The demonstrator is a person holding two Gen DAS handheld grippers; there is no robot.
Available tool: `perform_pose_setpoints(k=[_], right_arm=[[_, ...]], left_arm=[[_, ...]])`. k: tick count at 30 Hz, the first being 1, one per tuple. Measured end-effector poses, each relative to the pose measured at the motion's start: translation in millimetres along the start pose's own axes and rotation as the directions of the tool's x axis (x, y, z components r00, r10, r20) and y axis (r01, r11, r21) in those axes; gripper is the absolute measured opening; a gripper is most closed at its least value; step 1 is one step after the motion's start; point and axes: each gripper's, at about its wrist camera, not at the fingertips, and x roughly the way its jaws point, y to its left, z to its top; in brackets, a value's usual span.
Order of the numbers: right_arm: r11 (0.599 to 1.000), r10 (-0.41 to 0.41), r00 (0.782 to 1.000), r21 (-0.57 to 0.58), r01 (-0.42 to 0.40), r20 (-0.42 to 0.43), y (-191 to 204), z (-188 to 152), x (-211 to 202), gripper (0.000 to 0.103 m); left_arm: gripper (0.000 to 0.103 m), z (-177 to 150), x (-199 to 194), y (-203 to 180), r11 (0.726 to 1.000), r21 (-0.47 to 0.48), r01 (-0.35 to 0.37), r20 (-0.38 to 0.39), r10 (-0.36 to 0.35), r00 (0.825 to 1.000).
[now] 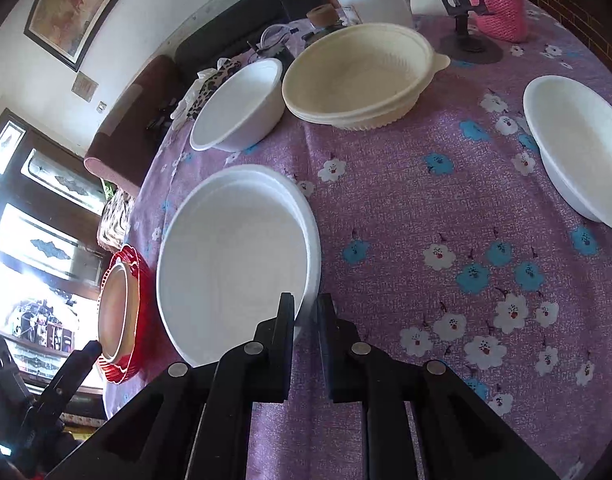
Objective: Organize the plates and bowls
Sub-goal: 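Grasp the rim of the large white bowl with the right gripper, then carry the white bowl onto the cream bowl on the red plates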
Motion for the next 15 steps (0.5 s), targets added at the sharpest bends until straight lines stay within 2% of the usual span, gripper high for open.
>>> perform_pose_setpoints(k=[4,6,9,15], right_arm=[[0.999,-0.02,0.998,-0.024,0.021,0.058,4,-5,-4,0.031],[1.0,-0.016,0.997,-0.012,0.017,0.076,2,-7,-3,0.042],[1.0,0.0,0.996,0.018,-0.002,0.089,-3,-5,2,0.043],[1.0,-0.017,0.996,0.011,0.016,0.086,-1,-4,16,0.043]], left_arm=[[0.08,23,31,-9,0.997,0.012,-0.079,-0.016,0.079,0.997],[0.08,33,45,-7,0.993,0.002,-0.116,-0.02,0.116,0.993],[0.08,42,69,-8,0.987,0.005,-0.158,-0.046,0.158,0.986],[0.079,38,113,-17,0.988,0.031,-0.15,-0.144,0.153,0.978]])
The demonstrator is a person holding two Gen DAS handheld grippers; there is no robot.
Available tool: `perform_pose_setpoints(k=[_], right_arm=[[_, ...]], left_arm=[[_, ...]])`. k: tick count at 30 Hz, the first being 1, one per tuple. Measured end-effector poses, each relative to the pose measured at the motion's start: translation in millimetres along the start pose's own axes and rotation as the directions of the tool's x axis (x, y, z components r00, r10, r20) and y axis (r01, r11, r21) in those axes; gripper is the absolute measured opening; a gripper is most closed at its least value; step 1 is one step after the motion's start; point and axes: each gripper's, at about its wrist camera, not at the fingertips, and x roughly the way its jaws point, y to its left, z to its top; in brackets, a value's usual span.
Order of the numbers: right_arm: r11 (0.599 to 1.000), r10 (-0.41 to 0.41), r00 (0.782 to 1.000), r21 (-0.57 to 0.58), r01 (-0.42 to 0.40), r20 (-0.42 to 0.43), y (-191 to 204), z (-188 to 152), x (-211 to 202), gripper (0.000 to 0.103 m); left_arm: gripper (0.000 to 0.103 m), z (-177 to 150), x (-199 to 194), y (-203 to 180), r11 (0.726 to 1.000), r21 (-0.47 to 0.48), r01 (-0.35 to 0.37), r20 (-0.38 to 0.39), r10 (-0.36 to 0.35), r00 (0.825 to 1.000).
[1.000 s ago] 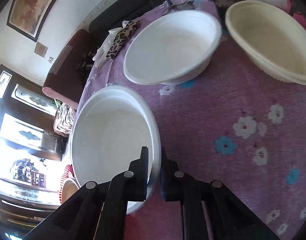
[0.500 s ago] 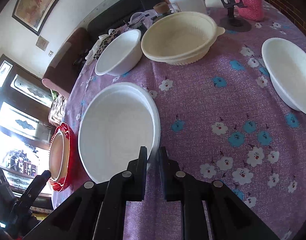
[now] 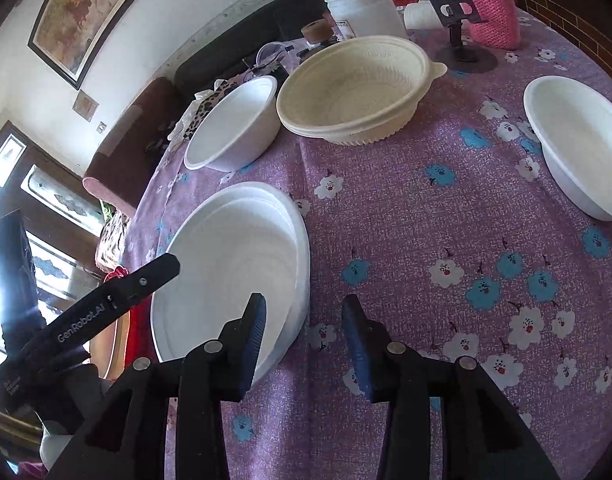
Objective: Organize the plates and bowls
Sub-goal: 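Carry the white bowl onto the cream bowl on the red plates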
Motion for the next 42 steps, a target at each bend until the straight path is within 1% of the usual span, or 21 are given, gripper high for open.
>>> perform_pose_setpoints(k=[3,4,5,7,8,9,10,12,15,19,23,28,32,35,37,39,42], right_arm=[[1.0,-0.009,1.0,-0.012,0.009,-0.005,2,-3,6,0.043],[1.0,-0.011,1.0,-0.011,0.011,-0.009,2,-4,8,0.043],[1.0,-0.012,1.0,-0.008,0.012,-0.014,2,-4,11,0.042],[1.0,-0.015,1.0,-0.004,0.015,-0.017,2,-5,14,0.04],[1.0,-0.017,1.0,-0.005,0.017,-0.016,3,-5,15,0.036],[1.0,-0.02,1.0,-0.007,0.02,-0.015,4,-5,16,0.029],[1.0,-0.023,1.0,-0.008,0.022,-0.014,4,-5,17,0.026],[0.999,-0.039,0.999,-0.011,0.039,-0.007,5,-4,17,0.023],[0.998,-0.051,0.999,-0.028,0.051,0.012,7,-6,12,0.018],[0.997,-0.048,0.997,-0.061,0.051,0.053,20,-6,-5,0.018],[0.993,-0.019,0.997,-0.112,0.028,0.081,42,-7,-22,0.019],[0.979,0.037,0.997,-0.205,-0.022,0.07,92,-15,-25,0.019],[0.961,0.077,0.997,-0.267,-0.067,0.025,138,-22,-7,0.019],[0.944,0.081,0.997,-0.321,-0.08,-0.008,171,-31,11,0.019],[0.934,0.081,0.996,-0.345,-0.091,-0.043,191,-37,26,0.019],[0.929,0.074,0.995,-0.358,-0.096,-0.073,205,-42,41,0.019],[0.923,0.049,0.994,-0.376,-0.084,-0.102,219,-49,59,0.019]], left_arm=[[0.079,-6,10,-12,0.999,0.051,-0.004,-0.027,0.005,1.0],[0.077,-7,13,-17,0.998,0.07,-0.008,-0.037,0.011,0.999],[0.071,-9,15,-19,0.996,0.085,-0.013,-0.043,0.017,0.999],[0.027,-13,18,-23,0.994,0.11,-0.009,-0.066,0.016,0.998],[0.021,-15,19,-23,0.994,0.111,-0.009,-0.073,0.017,0.997],[0.016,-17,19,-23,0.994,0.106,-0.001,-0.073,0.009,0.997],[0.012,-18,18,-22,0.995,0.101,0.004,-0.068,0.003,0.998],[0.011,-21,11,-19,0.996,0.084,0.021,-0.058,-0.016,0.998],[0.011,-25,-9,-19,0.996,0.075,0.048,-0.032,-0.045,0.998],[0.011,-33,-40,-18,0.996,0.076,0.05,0.023,-0.052,0.998],[0.012,-38,-73,0,0.997,0.054,0.048,0.078,-0.052,0.996],[0.012,-39,-110,43,1.0,0.025,-0.012,0.139,0.008,0.99],[0.012,-39,-127,87,0.997,-0.022,-0.081,0.164,0.083,0.983],[0.012,-40,-130,123,0.99,-0.073,-0.124,0.158,0.134,0.978],[0.012,-41,-126,146,0.983,-0.105,-0.15,0.14,0.164,0.976],[0.012,-42,-119,164,0.977,-0.133,-0.168,0.12,0.184,0.976],[0.013,-44,-105,182,0.969,-0.155,-0.191,0.093,0.207,0.974]])
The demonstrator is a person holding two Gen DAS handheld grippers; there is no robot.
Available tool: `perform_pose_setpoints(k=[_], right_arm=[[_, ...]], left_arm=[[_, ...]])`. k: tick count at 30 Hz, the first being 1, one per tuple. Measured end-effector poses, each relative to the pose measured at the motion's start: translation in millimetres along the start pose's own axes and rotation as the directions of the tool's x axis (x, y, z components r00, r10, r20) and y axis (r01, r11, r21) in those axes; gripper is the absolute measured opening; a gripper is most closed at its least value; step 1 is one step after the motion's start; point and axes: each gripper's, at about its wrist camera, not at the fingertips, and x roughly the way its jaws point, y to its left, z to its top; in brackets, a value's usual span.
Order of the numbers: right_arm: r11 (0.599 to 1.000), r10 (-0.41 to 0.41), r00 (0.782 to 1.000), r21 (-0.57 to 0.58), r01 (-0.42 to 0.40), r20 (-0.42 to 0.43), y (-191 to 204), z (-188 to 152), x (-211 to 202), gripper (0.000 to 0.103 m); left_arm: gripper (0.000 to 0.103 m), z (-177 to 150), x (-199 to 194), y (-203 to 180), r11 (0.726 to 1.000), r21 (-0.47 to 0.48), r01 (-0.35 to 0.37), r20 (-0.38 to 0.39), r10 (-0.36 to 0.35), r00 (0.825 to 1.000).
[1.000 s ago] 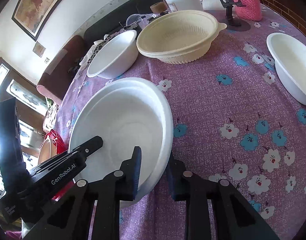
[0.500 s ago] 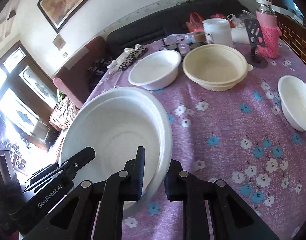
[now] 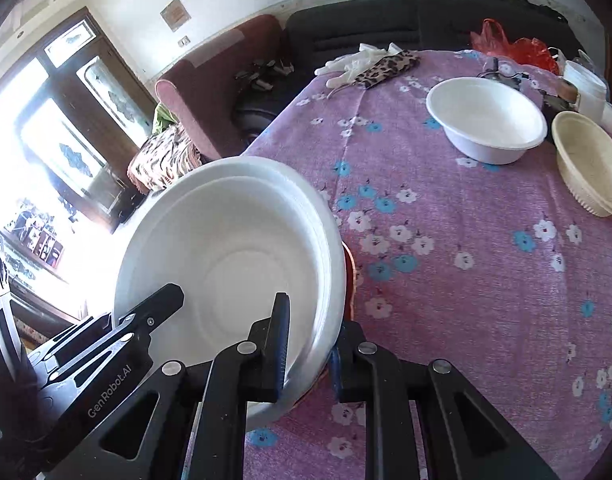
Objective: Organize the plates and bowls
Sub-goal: 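Carry the white bowl onto the cream bowl on the red plates, then open the right gripper and withdraw from the white bowl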
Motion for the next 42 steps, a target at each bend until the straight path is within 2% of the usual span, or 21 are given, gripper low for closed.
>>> perform_pose_setpoints(k=[7,14,15,17,18,19,21,23,27,32,36,42], right_arm=[[0.999,-0.04,0.999,-0.029,0.04,-0.023,13,1,21,0.019],[0.997,-0.057,0.998,-0.049,0.056,-0.017,19,2,22,0.019],[0.997,-0.056,0.998,-0.049,0.055,-0.016,20,2,22,0.019],[0.998,-0.056,0.998,-0.039,0.056,-0.013,21,-1,22,0.02],[0.998,-0.054,0.998,-0.031,0.054,-0.009,20,-1,23,0.025],[0.998,-0.05,0.999,-0.024,0.05,-0.007,20,-2,23,0.028],[0.999,-0.049,0.999,-0.015,0.049,-0.009,19,-3,25,0.052],[0.999,-0.042,0.999,-0.001,0.042,-0.004,17,-4,25,0.055],[1.0,-0.02,0.999,0.019,0.019,0.027,15,-3,17,0.055],[0.999,-0.009,0.997,0.033,0.007,0.074,10,-3,-2,0.055],[0.999,-0.023,0.994,0.032,0.019,0.107,0,-12,-18,0.059],[0.998,-0.051,0.992,0.041,0.046,0.115,-30,-43,-38,0.06]], left_arm=[[0.014,1,23,12,1.0,-0.023,-0.011,-0.028,0.011,1.0],[0.017,0,17,13,0.999,-0.027,-0.026,-0.013,0.025,1.0],[0.022,0,14,14,0.999,-0.031,-0.028,-0.007,0.028,1.0],[0.037,1,7,17,0.998,-0.043,-0.036,0.016,0.037,0.999],[0.048,1,3,19,0.998,-0.049,-0.045,0.034,0.047,0.998],[0.052,2,-3,21,0.997,-0.053,-0.054,0.054,0.056,0.997],[0.054,4,-11,24,0.996,-0.059,-0.063,0.079,0.067,0.995],[0.055,5,-18,29,0.995,-0.077,-0.056,0.095,0.063,0.994],[0.058,4,-30,38,0.994,-0.107,-0.027,0.114,0.039,0.993],[0.067,-7,-45,36,0.993,-0.114,0.042,0.14,-0.026,0.99],[0.072,-16,-57,22,0.994,-0.082,0.068,0.16,-0.055,0.986],[0.079,-33,-73,-20,0.993,0.005,0.122,0.169,-0.121,0.978]])
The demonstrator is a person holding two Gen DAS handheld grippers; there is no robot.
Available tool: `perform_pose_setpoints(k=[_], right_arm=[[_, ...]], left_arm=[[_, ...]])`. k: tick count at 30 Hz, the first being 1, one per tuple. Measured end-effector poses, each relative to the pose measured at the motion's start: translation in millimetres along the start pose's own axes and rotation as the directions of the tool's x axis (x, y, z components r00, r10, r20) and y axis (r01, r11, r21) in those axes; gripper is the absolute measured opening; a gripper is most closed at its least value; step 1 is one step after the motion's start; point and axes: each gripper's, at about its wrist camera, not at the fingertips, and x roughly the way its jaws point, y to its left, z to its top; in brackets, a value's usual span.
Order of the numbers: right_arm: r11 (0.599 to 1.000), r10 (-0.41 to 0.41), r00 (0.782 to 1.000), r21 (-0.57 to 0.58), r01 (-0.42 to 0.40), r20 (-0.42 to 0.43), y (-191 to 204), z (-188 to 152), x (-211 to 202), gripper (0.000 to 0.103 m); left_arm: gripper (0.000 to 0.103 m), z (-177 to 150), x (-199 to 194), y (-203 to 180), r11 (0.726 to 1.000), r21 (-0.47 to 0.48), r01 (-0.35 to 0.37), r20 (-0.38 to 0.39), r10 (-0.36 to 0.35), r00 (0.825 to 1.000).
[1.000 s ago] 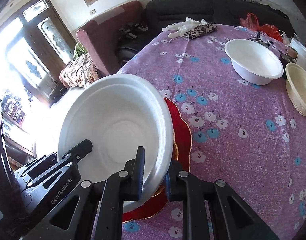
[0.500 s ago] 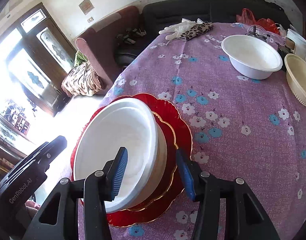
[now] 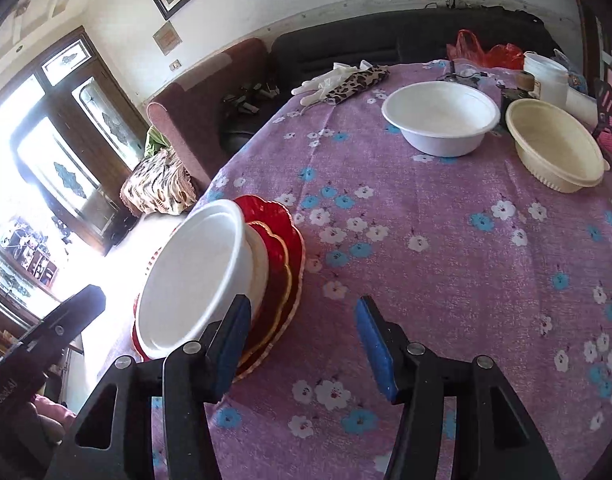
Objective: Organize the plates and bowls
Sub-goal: 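Open the right gripper and withdraw from the white bowl, then grasp the rim of the smaller cream bowl with the right gripper and lift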
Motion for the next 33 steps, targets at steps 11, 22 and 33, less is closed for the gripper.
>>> perform_pose_setpoints(k=[11,22,33], right_arm=[[0.979,-0.164,0.986,0.122,0.162,0.012,-125,-48,-56,0.06],[0.866,-0.33,0.94,0.422,0.267,0.085,-270,-64,-142,0.059],[0.755,-0.395,0.895,0.629,0.188,0.208,-344,-49,-195,0.059]], left_arm=[[0.081,-29,17,-105,0.975,0.176,0.138,-0.087,-0.125,0.988],[0.081,-53,47,-177,0.94,0.274,0.202,-0.174,-0.158,0.972],[0.081,-58,84,-214,0.939,0.282,0.197,-0.201,-0.142,0.969]])
